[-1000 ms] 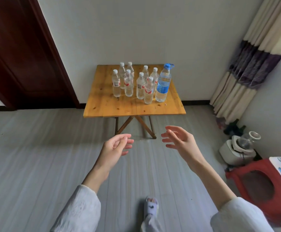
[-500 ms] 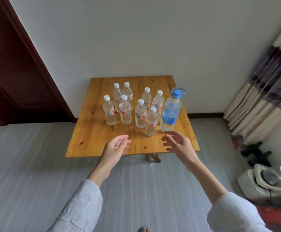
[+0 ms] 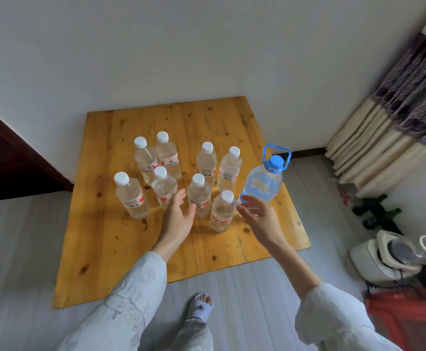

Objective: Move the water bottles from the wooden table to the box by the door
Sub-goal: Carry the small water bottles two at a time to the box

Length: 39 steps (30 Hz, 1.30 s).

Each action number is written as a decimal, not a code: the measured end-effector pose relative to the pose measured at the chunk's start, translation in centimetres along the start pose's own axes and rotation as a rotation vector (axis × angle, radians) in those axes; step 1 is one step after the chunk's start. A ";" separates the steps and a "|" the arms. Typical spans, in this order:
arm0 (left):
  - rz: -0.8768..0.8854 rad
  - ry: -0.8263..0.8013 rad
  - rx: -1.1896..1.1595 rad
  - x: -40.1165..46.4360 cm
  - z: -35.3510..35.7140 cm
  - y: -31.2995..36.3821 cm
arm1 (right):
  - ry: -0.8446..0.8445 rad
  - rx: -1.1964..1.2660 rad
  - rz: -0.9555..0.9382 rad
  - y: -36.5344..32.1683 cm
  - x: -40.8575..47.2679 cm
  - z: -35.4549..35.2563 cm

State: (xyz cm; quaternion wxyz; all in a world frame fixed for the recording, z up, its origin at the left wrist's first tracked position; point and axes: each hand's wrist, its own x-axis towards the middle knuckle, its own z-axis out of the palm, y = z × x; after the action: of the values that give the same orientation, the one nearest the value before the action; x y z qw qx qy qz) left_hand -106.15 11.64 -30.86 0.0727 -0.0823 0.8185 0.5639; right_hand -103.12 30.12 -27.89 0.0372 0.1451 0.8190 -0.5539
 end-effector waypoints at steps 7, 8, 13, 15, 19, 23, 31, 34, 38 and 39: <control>0.139 -0.078 0.181 8.4 1.4 -0.5 | -0.022 -0.321 -0.009 1.2 4.9 3.5; 0.153 -0.103 0.194 8.9 1.6 -0.5 | -0.021 -0.359 -0.017 1.6 5.2 3.8; 0.204 -0.191 0.167 9.6 1.8 -1.3 | 0.026 -0.432 -0.050 2.3 5.9 4.6; 0.219 -0.170 0.166 9.6 1.5 -1.8 | 0.035 -0.443 -0.071 2.4 5.9 4.9; 0.271 -0.206 0.232 10.0 0.9 -2.0 | 0.056 -0.426 -0.093 3.1 5.3 4.6; 0.359 -0.254 0.288 8.8 1.2 -1.1 | 0.120 -0.307 -0.050 3.7 2.7 2.7; 0.460 -0.485 0.177 1.2 5.5 4.1 | 0.404 -0.183 0.025 4.7 -8.2 -3.5; 0.487 -0.662 0.137 -3.8 8.8 6.3 | 0.557 -0.178 0.047 5.8 -14.3 -6.4; 0.598 -0.868 0.088 -12.7 12.6 8.1 | 0.763 -0.099 0.102 7.8 -24.4 -9.7; 0.607 -0.919 0.066 -15.3 13.4 8.5 | 0.825 -0.066 0.111 8.2 -27.4 -10.2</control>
State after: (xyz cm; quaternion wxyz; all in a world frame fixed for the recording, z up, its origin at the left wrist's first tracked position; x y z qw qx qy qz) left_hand -92.71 28.01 -24.58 0.2592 0.4145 0.7069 0.5112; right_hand -73.67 36.98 -25.29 -0.2595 0.3977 0.7734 -0.4199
